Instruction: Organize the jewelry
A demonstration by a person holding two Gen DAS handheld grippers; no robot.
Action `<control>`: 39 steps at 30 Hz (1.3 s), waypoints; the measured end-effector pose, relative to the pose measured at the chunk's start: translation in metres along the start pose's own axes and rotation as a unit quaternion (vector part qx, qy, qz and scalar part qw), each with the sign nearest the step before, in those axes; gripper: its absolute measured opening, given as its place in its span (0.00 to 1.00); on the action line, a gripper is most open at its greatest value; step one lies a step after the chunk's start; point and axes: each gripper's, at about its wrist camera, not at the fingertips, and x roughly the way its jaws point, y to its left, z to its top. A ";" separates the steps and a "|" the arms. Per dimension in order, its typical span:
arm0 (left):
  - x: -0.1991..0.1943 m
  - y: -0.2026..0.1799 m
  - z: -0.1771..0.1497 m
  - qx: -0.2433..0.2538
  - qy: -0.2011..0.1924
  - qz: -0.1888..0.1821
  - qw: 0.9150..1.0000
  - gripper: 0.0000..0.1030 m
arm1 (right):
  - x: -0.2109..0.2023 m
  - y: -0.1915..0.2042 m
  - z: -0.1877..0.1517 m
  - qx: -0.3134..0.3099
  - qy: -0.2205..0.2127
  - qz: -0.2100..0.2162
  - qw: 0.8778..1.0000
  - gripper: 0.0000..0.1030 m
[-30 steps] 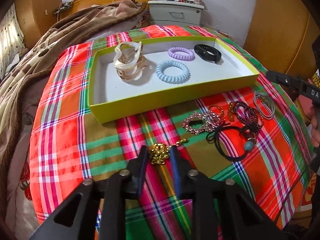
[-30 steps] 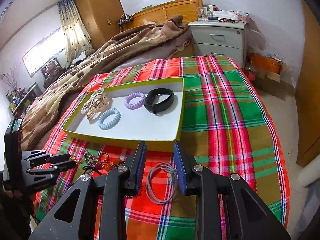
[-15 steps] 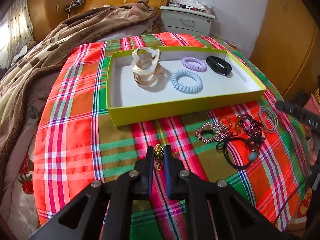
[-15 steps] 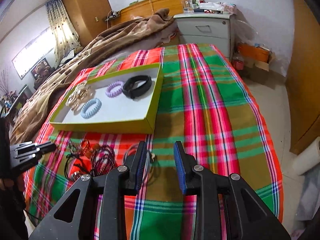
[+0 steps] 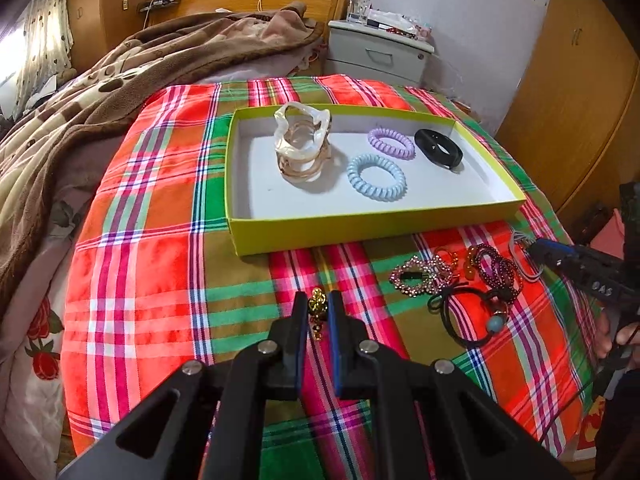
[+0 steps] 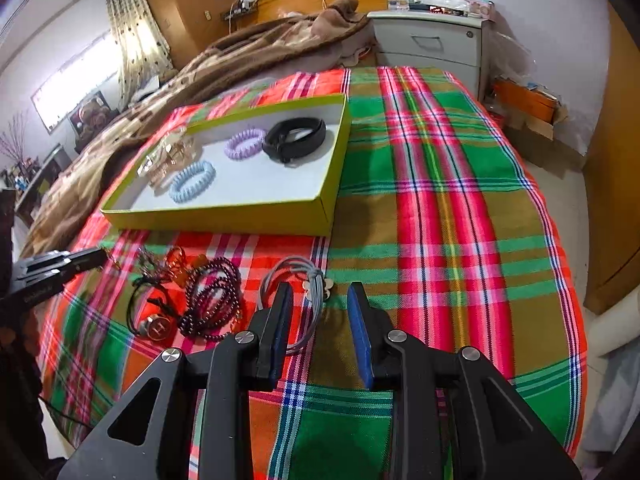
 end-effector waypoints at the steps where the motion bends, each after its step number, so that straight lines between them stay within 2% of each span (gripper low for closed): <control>1: -0.001 0.000 0.000 -0.001 -0.002 0.000 1.000 0.10 | 0.001 0.001 0.000 -0.003 0.002 -0.003 1.000 0.28; 5: -0.004 0.000 0.001 -0.001 -0.005 -0.002 1.000 0.10 | 0.003 0.006 -0.001 -0.013 0.002 -0.015 1.000 0.26; 6: -0.005 0.001 0.001 -0.002 -0.005 -0.002 1.000 0.10 | 0.004 0.006 -0.001 -0.015 0.001 -0.021 1.000 0.23; 7: -0.006 0.001 0.001 -0.003 -0.007 -0.002 1.000 0.10 | 0.004 0.006 -0.001 -0.016 0.001 -0.026 1.000 0.15; 9: -0.007 0.002 0.001 -0.003 -0.006 -0.002 1.000 0.10 | 0.004 0.006 -0.001 -0.017 0.001 -0.027 0.999 0.13; 11: -0.009 0.002 0.002 -0.003 -0.007 -0.001 1.000 0.10 | 0.003 0.004 -0.001 -0.013 -0.001 -0.025 1.000 0.04; 25: -0.023 -0.002 0.017 0.000 -0.025 0.000 1.000 0.10 | -0.018 0.000 0.009 -0.002 -0.035 -0.016 0.999 0.03; 39: -0.033 -0.008 0.045 0.014 -0.050 -0.009 0.999 0.10 | -0.035 0.013 0.038 -0.006 -0.072 -0.004 0.997 0.03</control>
